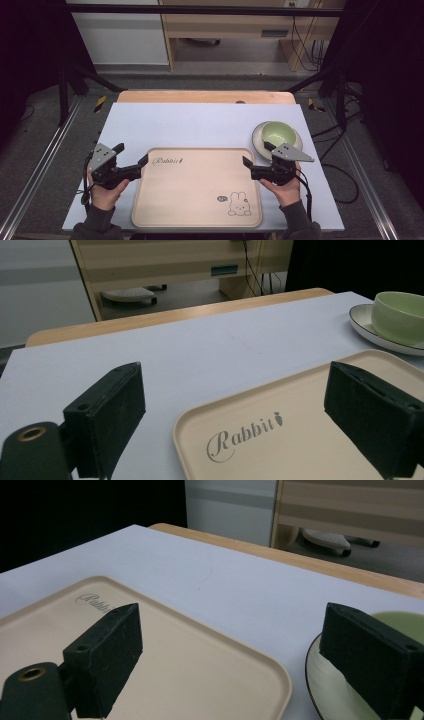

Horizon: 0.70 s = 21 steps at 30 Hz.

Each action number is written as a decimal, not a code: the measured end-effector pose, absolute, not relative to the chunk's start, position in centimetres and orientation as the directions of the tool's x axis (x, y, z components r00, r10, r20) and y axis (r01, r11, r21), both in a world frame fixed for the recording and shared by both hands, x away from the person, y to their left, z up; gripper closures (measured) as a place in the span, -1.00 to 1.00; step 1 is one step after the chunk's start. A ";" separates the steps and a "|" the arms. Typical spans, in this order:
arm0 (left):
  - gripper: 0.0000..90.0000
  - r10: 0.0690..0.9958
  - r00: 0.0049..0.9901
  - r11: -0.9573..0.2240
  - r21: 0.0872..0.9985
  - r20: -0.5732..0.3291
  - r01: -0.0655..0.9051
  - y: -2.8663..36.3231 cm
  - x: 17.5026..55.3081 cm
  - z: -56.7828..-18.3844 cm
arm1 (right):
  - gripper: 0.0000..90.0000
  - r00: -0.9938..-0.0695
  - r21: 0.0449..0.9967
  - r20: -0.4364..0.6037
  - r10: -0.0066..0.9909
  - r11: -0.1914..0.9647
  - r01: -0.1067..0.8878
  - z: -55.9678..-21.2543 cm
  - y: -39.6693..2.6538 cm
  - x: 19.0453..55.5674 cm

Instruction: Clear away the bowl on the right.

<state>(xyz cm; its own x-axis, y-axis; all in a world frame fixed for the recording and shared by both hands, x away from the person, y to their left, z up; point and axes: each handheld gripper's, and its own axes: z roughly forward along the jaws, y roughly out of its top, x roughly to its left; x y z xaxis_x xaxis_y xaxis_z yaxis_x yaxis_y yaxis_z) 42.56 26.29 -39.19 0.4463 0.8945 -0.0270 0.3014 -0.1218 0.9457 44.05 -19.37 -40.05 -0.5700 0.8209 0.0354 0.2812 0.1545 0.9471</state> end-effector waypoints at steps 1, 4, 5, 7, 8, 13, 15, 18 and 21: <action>-0.79 0.895 0.445 -0.119 0.945 -0.030 0.303 26.3 42.6 -39.2 | -0.77 -0.568 0.946 0.039 0.822 0.152 0.285 -40.1 -19.4 44.0; -0.79 0.896 0.443 -0.119 0.944 -0.032 0.309 26.3 42.7 -39.3 | -0.76 -0.563 0.943 0.038 0.825 0.157 0.292 -40.2 -19.6 44.1; -0.79 0.897 0.442 -0.120 0.943 -0.032 0.310 26.3 42.7 -39.4 | -0.76 -0.563 0.943 0.034 0.826 0.160 0.291 -40.3 -19.6 44.2; -0.79 0.896 0.442 -0.119 0.942 -0.035 0.314 26.4 42.7 -39.5 | -0.76 -0.560 0.941 0.038 0.828 0.158 0.298 -40.3 -19.6 44.2; -0.79 0.896 0.442 -0.115 0.942 -0.038 0.315 26.4 42.7 -39.5 | -0.76 -0.561 0.941 0.035 0.827 0.162 0.297 -40.4 -19.7 44.2; -0.78 0.895 0.446 -0.120 0.942 -0.035 0.314 26.3 42.6 -39.5 | -0.76 -0.554 0.941 0.040 0.831 0.155 0.300 -40.2 -19.8 44.2; -0.78 0.895 0.445 -0.121 0.942 -0.033 0.314 26.3 42.6 -39.5 | -0.76 -0.552 0.941 0.036 0.833 0.157 0.299 -40.2 -19.9 44.2; -0.78 0.896 0.442 -0.119 0.941 -0.035 0.316 26.3 42.6 -39.6 | -0.76 -0.549 0.941 0.045 0.835 0.149 0.304 -40.1 -20.1 44.2; -0.78 0.896 0.442 -0.118 0.941 -0.036 0.317 26.3 42.7 -39.6 | -0.76 -0.545 0.940 0.044 0.837 0.150 0.305 -40.0 -20.3 44.3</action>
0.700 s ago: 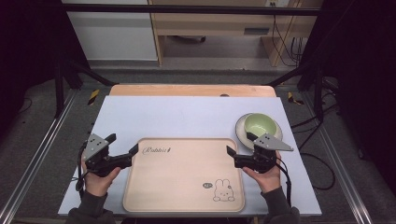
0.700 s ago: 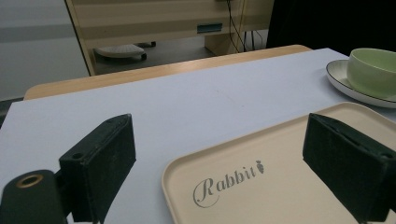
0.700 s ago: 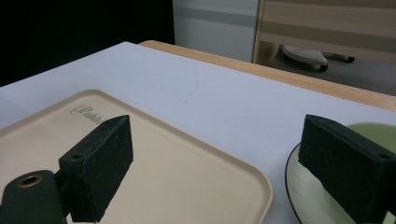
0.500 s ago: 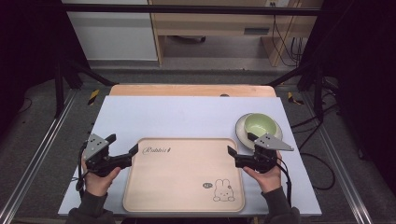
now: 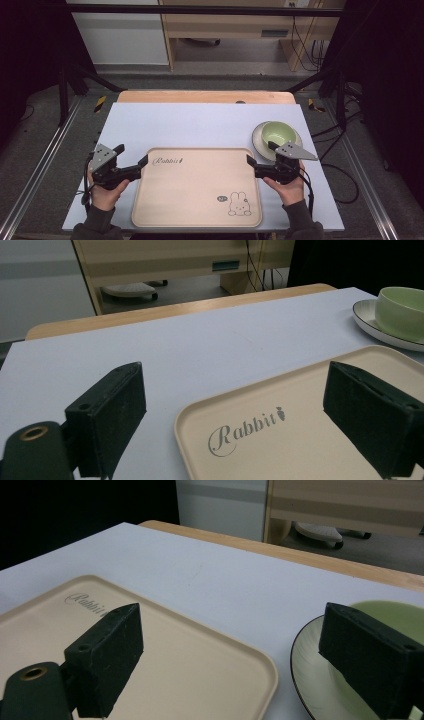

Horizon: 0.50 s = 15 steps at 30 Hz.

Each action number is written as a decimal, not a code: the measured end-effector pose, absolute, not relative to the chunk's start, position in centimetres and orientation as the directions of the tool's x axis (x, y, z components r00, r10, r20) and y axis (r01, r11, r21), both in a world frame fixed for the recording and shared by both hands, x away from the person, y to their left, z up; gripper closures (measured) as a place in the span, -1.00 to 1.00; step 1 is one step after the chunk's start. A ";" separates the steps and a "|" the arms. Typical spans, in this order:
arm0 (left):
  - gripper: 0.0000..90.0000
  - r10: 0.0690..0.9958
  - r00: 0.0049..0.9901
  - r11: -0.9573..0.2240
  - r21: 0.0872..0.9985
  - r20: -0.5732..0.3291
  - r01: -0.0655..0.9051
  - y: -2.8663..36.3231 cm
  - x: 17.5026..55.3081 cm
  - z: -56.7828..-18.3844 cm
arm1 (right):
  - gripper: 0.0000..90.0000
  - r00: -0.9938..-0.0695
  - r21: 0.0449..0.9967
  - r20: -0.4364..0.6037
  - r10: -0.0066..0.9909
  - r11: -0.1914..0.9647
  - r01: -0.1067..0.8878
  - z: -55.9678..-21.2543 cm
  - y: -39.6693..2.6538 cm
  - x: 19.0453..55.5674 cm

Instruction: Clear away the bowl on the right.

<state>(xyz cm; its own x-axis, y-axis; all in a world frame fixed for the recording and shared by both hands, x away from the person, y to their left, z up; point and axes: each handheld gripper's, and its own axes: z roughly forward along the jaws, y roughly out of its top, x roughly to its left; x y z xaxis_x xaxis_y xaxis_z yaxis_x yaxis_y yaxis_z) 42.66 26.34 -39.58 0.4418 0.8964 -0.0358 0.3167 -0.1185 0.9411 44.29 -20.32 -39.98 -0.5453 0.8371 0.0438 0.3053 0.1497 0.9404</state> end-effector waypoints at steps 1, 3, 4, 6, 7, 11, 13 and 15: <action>-0.78 0.896 0.442 -0.123 0.940 -0.033 0.318 26.4 42.7 -39.6 | -0.76 -0.542 0.939 0.044 0.839 0.150 0.308 -40.0 -20.4 44.3; -0.78 0.896 0.442 -0.122 0.941 -0.033 0.317 26.3 42.7 -39.6 | -0.76 -0.536 0.939 0.044 0.843 0.149 0.311 -40.0 -20.5 44.4; -0.78 0.896 0.442 -0.122 0.940 -0.033 0.317 26.3 42.7 -39.6 | -0.76 -0.531 0.937 0.042 0.846 0.152 0.316 -39.9 -20.6 44.4; -0.78 0.896 0.443 -0.124 0.940 -0.030 0.316 26.3 42.6 -39.6 | -0.76 -0.509 0.930 0.040 0.860 0.154 0.333 -39.9 -20.8 44.5; -0.78 0.896 0.443 -0.124 0.941 -0.031 0.316 26.3 42.6 -39.6 | -0.76 -0.505 0.929 0.040 0.862 0.154 0.337 -39.9 -21.0 44.5; -0.78 0.896 0.444 -0.126 0.940 -0.030 0.318 26.2 42.7 -39.7 | -0.76 -0.486 0.926 0.040 0.873 0.150 0.346 -39.8 -21.4 44.6; -0.78 0.896 0.444 -0.126 0.940 -0.030 0.318 26.2 42.7 -39.7 | -0.76 -0.477 0.923 0.043 0.878 0.147 0.355 -39.8 -21.6 44.6; -0.78 0.895 0.444 -0.127 0.939 -0.030 0.319 26.2 42.7 -39.7 | -0.76 -0.470 0.925 0.037 0.882 0.148 0.351 -39.7 -21.9 44.7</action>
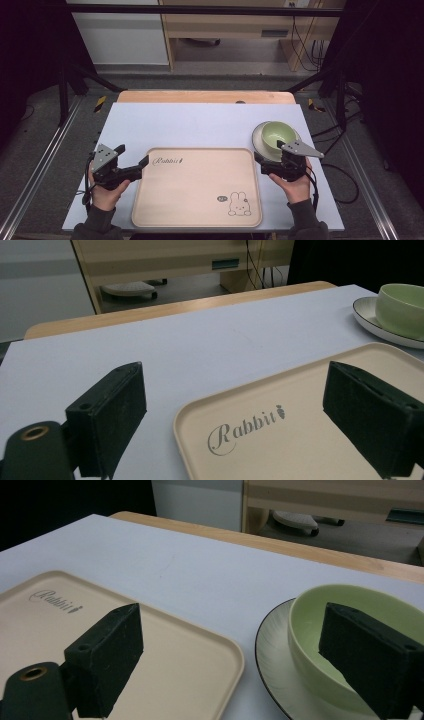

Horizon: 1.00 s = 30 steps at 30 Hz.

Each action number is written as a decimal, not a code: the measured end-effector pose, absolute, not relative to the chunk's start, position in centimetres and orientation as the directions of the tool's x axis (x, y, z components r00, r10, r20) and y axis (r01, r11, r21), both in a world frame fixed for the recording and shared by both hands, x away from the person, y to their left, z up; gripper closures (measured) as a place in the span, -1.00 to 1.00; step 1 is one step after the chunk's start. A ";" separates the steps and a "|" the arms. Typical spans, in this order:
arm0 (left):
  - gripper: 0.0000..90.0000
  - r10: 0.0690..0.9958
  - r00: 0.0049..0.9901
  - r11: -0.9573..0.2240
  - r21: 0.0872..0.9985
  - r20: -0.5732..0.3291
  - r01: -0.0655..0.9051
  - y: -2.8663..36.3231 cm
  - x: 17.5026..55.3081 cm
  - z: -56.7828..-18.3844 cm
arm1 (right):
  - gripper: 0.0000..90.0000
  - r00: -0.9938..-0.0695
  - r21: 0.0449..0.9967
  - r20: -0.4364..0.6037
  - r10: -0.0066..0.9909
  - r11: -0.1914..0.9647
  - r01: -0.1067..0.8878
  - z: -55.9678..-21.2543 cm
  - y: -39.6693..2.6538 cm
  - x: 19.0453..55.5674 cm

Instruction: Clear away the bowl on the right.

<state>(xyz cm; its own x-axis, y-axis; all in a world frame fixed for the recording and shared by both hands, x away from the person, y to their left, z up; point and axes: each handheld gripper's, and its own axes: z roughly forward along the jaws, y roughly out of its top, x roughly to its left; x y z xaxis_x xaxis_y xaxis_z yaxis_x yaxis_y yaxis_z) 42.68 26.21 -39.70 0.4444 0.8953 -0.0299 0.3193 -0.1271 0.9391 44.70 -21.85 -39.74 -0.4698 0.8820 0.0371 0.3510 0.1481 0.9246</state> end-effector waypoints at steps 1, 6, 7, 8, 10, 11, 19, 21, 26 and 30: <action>-0.78 0.896 0.444 -0.126 0.939 -0.030 0.319 26.2 42.7 -39.7 | -0.76 -0.464 0.925 0.038 0.885 0.145 0.352 -39.7 -22.0 44.7; -0.78 0.895 0.445 -0.128 0.938 -0.031 0.323 26.2 42.7 -39.8 | -0.71 -0.425 0.923 0.062 0.903 0.110 0.368 -39.6 -22.8 44.8; -0.78 0.895 0.444 -0.128 0.938 -0.031 0.323 26.2 42.8 -39.8 | -0.71 -0.417 0.922 0.066 0.907 0.104 0.372 -39.6 -23.0 44.9; -0.78 0.895 0.445 -0.133 0.936 -0.028 0.326 26.2 42.8 -39.9 | -0.71 -0.410 0.922 0.064 0.910 0.103 0.374 -39.7 -23.1 44.9; -0.77 0.895 0.444 -0.135 0.935 -0.027 0.327 26.1 42.9 -40.0 | -0.71 -0.399 0.919 0.068 0.915 0.098 0.382 -39.7 -23.4 44.9; -0.77 0.895 0.445 -0.137 0.934 -0.026 0.329 26.1 42.9 -40.0 | -0.71 -0.394 0.918 0.066 0.917 0.099 0.384 -39.7 -23.6 45.0; -0.77 0.895 0.445 -0.145 0.932 -0.019 0.332 26.0 43.0 -40.1 | -0.71 -0.367 0.918 0.088 0.926 0.068 0.391 -39.6 -24.6 44.9; -0.77 0.895 0.445 -0.147 0.931 -0.018 0.333 25.9 43.0 -40.2 | -0.71 -0.363 0.920 0.085 0.928 0.067 0.386 -39.5 -24.9 44.9; -0.77 0.893 0.450 -0.147 0.931 -0.020 0.333 25.9 43.0 -40.2 | -0.71 -0.335 0.914 0.099 0.937 0.048 0.403 -39.3 -25.5 44.9; -0.77 0.893 0.450 -0.146 0.932 -0.021 0.333 25.9 42.9 -40.2 | -0.71 -0.330 0.911 0.094 0.939 0.052 0.408 -39.4 -25.7 45.0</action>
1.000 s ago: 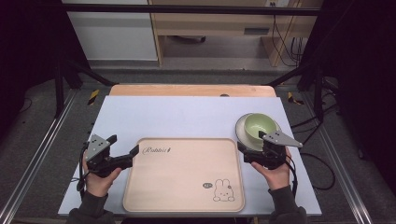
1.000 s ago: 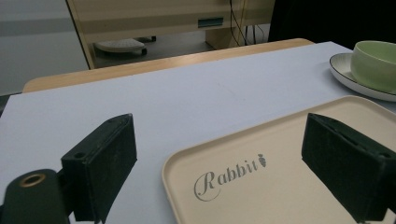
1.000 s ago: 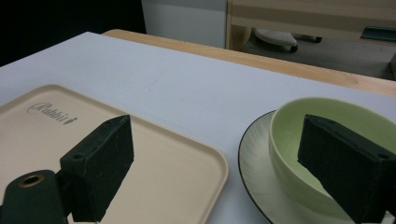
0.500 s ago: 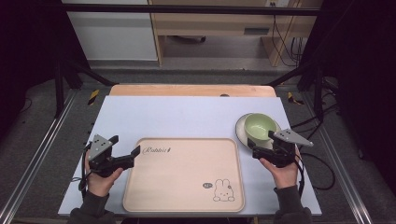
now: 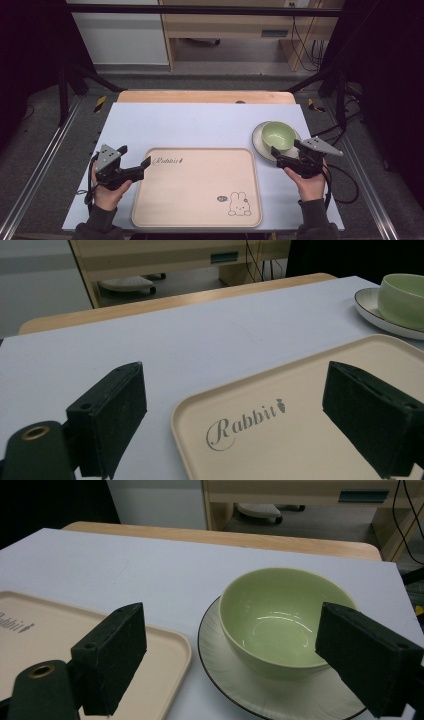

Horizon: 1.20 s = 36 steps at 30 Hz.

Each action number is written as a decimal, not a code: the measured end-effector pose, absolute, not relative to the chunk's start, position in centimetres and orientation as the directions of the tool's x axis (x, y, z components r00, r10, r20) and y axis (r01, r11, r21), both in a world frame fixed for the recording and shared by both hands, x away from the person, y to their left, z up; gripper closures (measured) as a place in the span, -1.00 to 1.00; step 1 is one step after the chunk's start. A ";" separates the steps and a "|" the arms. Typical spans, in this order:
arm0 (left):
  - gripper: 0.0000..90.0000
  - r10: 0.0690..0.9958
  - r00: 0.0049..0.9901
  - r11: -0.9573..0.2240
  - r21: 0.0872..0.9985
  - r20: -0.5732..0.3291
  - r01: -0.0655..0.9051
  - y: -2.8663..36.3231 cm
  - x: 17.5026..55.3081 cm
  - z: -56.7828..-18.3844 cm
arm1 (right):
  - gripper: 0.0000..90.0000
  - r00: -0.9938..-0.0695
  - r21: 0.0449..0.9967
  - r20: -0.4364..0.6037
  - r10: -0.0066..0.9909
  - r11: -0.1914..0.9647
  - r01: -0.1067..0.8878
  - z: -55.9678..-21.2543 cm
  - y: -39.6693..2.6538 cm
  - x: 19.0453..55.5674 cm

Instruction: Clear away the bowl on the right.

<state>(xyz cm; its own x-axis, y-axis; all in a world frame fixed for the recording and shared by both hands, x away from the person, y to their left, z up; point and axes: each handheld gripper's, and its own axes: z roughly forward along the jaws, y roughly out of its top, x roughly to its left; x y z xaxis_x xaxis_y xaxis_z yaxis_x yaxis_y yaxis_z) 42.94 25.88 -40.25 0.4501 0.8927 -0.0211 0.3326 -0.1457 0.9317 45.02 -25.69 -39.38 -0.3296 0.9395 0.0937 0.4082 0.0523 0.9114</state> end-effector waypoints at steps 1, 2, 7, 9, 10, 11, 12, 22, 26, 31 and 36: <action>-0.77 0.892 0.452 -0.150 0.931 -0.018 0.333 25.9 42.9 -40.3 | -0.71 -0.330 0.912 0.092 0.939 0.053 0.407 -39.4 -25.7 45.0; -0.77 0.892 0.452 -0.152 0.931 -0.016 0.332 25.9 42.9 -40.3 | -0.71 -0.329 0.912 0.085 0.941 0.059 0.406 -39.4 -25.8 45.1; -0.77 0.891 0.454 -0.147 0.932 -0.021 0.331 25.9 42.9 -40.2 | -0.71 -0.321 0.912 0.095 0.942 0.047 0.407 -39.3 -25.9 45.1; -0.77 0.890 0.455 -0.149 0.932 -0.019 0.330 25.9 42.9 -40.2 | -0.71 -0.321 0.912 0.097 0.942 0.045 0.408 -39.3 -25.9 45.2; -0.77 0.890 0.456 -0.150 0.932 -0.018 0.330 25.9 42.9 -40.2 | -0.71 -0.323 0.912 0.101 0.941 0.042 0.409 -39.3 -25.9 45.2; -0.77 0.890 0.456 -0.149 0.932 -0.019 0.330 25.9 42.9 -40.2 | -0.71 -0.328 0.910 0.107 0.939 0.040 0.412 -39.2 -25.9 45.2; -0.77 0.889 0.458 -0.153 0.931 -0.016 0.331 25.8 42.9 -40.3 | -0.71 -0.326 0.911 0.099 0.940 0.046 0.409 -39.2 -25.9 45.2; -0.77 0.885 0.466 -0.166 0.929 -0.008 0.331 25.4 42.9 -40.4 | -0.70 -0.299 0.911 0.076 0.951 0.056 0.409 -39.1 -26.2 46.0; -0.77 0.884 0.467 -0.171 0.927 -0.005 0.334 25.4 42.9 -40.4 | -0.67 -0.291 0.908 0.078 0.954 0.052 0.415 -39.1 -26.6 46.6; -0.77 0.884 0.467 -0.175 0.925 -0.002 0.336 25.4 42.9 -40.5 | -0.61 -0.277 0.907 0.079 0.958 0.047 0.419 -39.1 -26.8 47.1; -0.77 0.883 0.469 -0.179 0.924 0.000 0.337 25.2 42.9 -40.6 | -0.55 -0.258 0.899 0.077 0.963 0.044 0.436 -39.2 -27.0 47.7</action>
